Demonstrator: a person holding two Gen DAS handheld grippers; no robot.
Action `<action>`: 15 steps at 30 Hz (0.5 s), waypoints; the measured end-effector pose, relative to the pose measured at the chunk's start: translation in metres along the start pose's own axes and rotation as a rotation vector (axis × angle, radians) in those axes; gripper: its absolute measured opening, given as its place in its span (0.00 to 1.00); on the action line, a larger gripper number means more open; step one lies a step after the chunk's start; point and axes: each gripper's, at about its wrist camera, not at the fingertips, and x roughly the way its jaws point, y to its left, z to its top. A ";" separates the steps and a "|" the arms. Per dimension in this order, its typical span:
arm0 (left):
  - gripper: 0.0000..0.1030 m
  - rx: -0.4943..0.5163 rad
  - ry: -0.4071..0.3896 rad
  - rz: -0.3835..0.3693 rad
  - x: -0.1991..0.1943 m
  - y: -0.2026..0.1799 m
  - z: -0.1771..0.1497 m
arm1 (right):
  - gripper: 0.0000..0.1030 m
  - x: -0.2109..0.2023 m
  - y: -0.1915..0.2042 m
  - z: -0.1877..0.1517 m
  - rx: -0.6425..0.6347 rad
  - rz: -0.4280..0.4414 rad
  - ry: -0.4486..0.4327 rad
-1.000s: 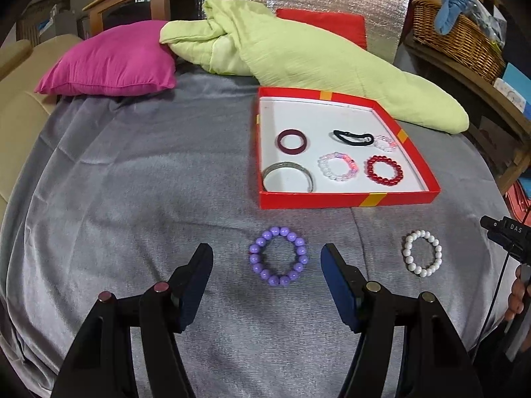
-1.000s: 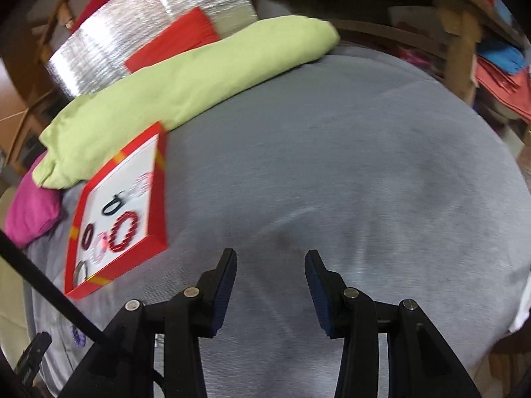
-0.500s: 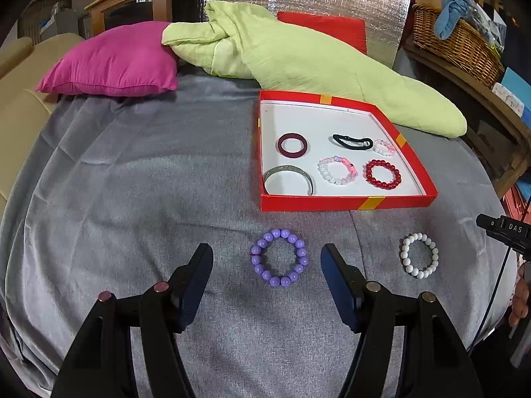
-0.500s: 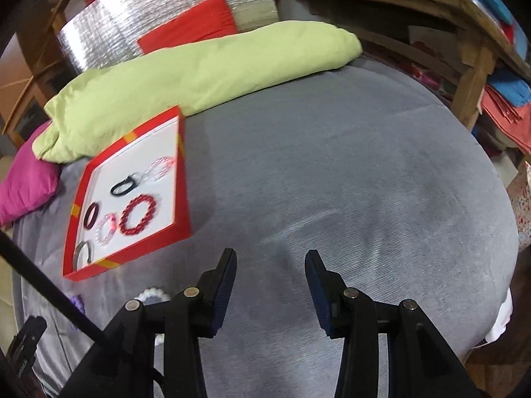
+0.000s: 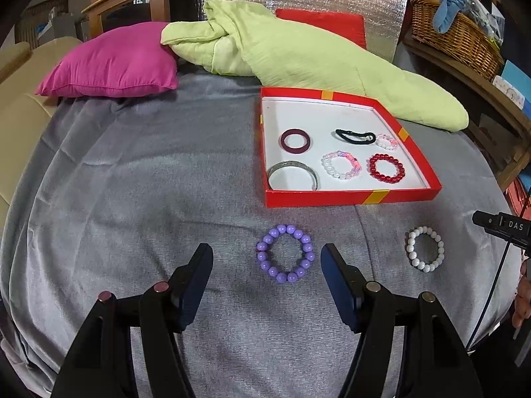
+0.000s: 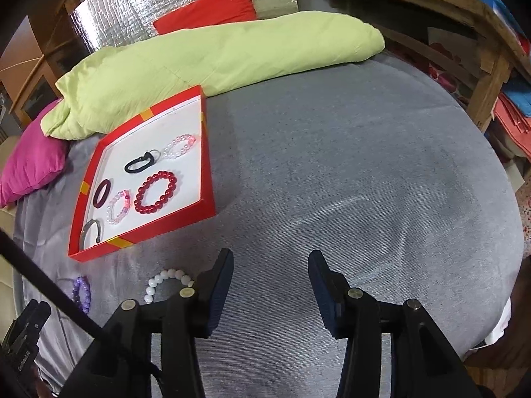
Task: Organize jewelry
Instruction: 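Position the left tool over the purple beaded bracelet while the right tool approaches the white beaded bracelet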
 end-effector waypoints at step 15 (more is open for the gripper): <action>0.66 0.033 0.081 0.057 0.027 0.019 -0.007 | 0.49 0.017 0.034 -0.020 -0.241 0.141 0.064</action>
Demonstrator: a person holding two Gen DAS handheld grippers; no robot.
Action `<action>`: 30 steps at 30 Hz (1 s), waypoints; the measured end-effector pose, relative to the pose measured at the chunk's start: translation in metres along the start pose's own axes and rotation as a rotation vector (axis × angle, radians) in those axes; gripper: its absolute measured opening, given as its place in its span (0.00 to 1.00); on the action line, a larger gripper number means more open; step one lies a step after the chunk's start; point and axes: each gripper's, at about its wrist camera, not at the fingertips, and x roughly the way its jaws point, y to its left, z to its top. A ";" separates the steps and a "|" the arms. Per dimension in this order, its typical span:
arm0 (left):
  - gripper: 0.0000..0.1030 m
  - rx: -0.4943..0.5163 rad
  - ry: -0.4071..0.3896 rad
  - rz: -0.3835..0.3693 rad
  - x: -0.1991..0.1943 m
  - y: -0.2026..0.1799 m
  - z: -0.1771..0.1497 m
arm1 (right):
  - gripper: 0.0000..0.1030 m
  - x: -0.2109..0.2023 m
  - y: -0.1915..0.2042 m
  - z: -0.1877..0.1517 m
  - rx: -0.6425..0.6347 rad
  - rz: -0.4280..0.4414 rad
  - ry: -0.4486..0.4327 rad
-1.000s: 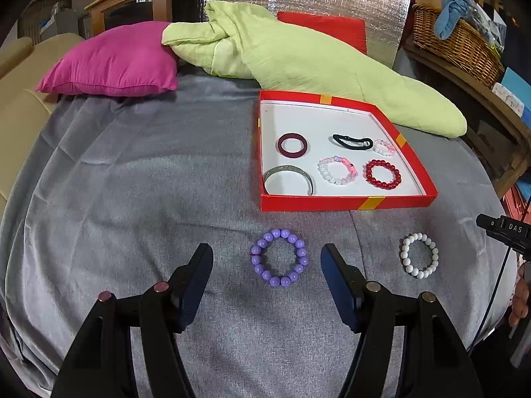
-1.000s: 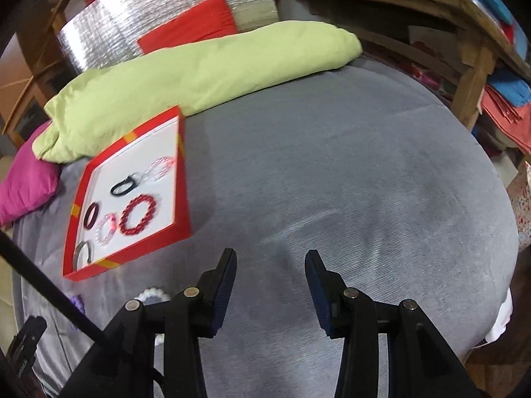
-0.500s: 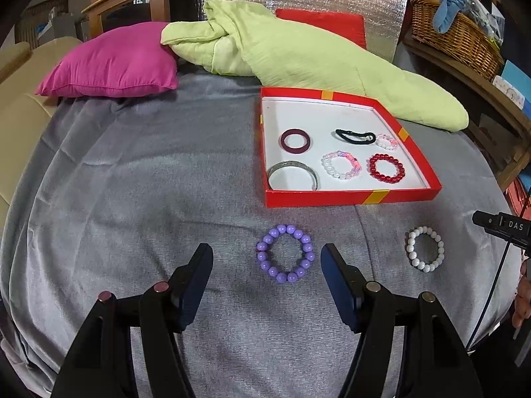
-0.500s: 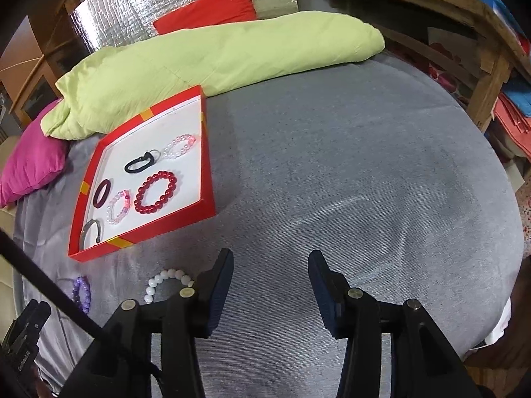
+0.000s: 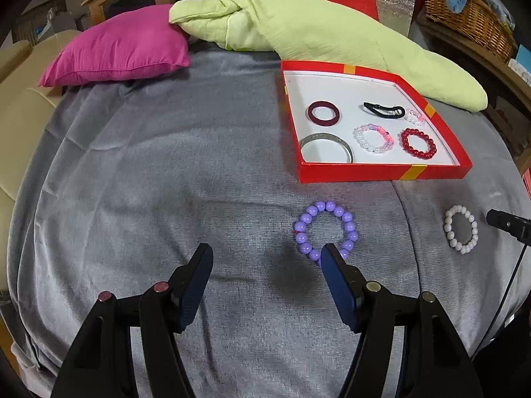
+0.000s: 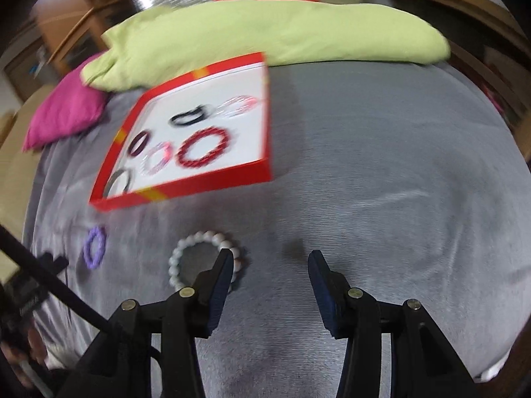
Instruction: Organize jewelry
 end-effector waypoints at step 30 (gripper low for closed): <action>0.63 0.136 0.075 -0.133 0.047 -0.037 0.014 | 0.10 0.025 0.041 0.007 -0.286 0.019 -0.076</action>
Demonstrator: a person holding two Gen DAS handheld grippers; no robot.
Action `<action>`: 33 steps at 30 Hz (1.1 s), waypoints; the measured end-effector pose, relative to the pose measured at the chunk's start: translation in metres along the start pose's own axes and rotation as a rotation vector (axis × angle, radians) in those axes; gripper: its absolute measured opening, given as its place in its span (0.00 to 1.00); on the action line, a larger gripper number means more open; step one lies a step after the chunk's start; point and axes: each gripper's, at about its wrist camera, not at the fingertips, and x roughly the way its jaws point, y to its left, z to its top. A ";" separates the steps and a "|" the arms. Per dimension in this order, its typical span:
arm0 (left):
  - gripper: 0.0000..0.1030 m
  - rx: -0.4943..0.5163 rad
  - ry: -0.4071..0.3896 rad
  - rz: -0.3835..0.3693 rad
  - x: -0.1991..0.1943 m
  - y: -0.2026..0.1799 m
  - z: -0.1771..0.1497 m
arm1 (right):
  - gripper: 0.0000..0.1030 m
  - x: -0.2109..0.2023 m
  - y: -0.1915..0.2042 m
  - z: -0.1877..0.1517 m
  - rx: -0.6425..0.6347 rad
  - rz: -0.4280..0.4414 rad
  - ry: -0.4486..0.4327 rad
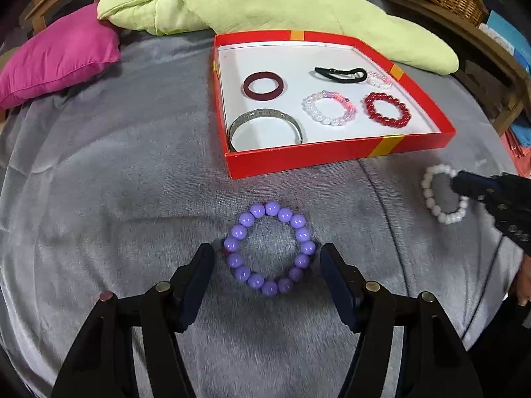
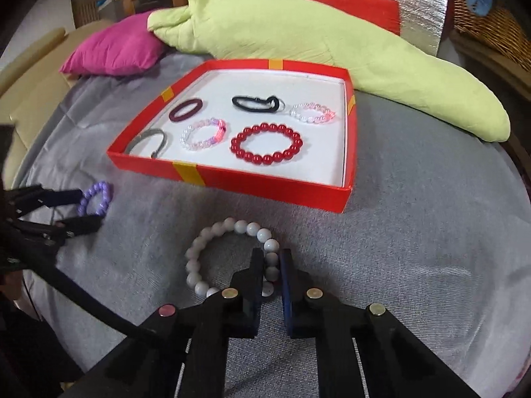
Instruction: Organize jewelry
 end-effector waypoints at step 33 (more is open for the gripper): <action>0.00 0.049 -0.215 -0.105 -0.054 -0.010 0.006 | 0.10 -0.050 -0.051 0.012 0.265 0.204 -0.169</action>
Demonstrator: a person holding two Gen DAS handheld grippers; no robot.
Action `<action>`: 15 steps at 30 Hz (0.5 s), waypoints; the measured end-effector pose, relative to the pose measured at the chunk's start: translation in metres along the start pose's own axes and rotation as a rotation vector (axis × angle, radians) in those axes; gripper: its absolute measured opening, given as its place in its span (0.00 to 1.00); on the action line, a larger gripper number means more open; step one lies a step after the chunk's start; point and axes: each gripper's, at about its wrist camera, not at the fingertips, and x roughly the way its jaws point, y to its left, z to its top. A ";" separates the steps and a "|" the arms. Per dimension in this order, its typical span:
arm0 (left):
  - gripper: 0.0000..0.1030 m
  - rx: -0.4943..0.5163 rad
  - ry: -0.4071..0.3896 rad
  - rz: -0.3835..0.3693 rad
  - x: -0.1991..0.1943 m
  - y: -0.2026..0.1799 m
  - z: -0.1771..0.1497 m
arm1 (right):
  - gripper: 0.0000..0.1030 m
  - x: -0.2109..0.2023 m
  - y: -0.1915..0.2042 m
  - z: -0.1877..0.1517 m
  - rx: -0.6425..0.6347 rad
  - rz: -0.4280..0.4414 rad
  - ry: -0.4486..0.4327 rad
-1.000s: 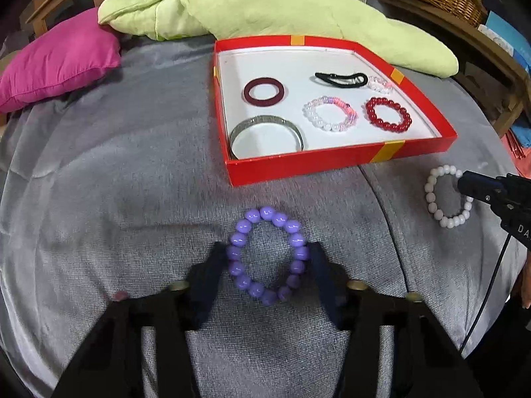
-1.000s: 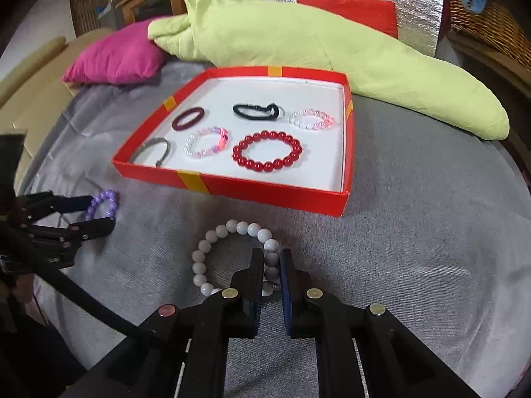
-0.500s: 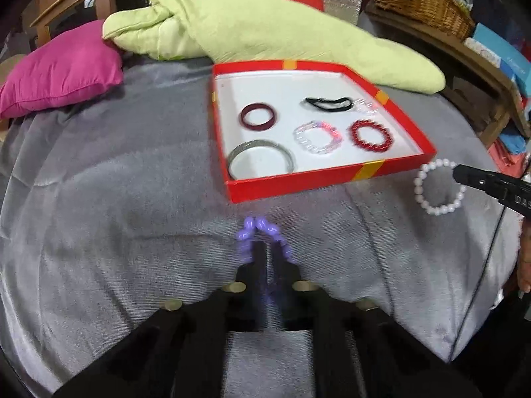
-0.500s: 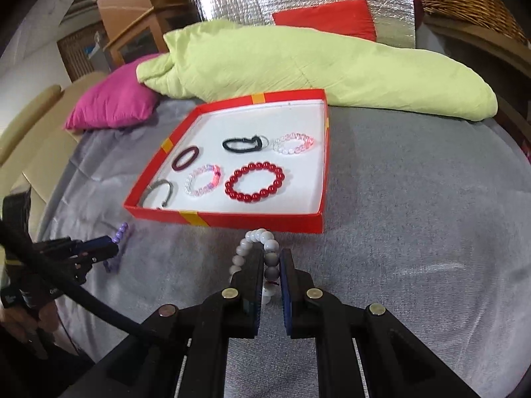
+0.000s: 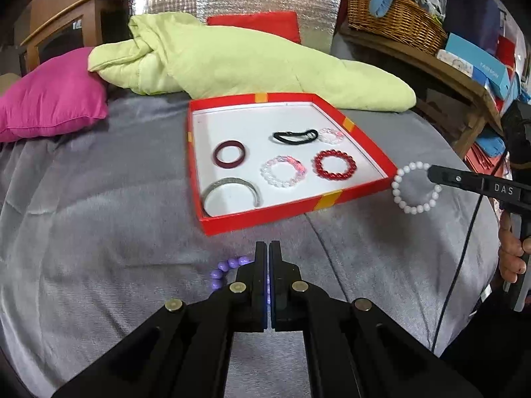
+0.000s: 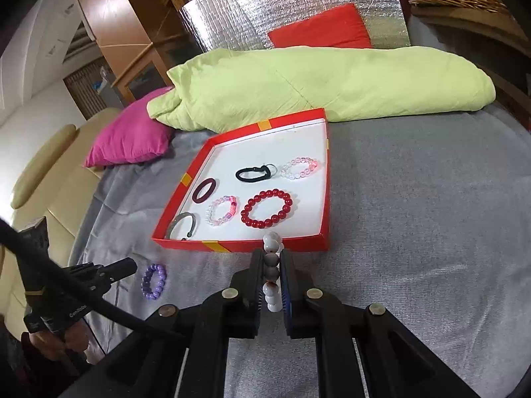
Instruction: Organize jewelry
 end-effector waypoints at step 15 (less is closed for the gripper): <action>0.50 -0.034 0.209 0.061 0.047 0.008 -0.018 | 0.10 0.006 0.006 -0.003 -0.010 0.010 0.026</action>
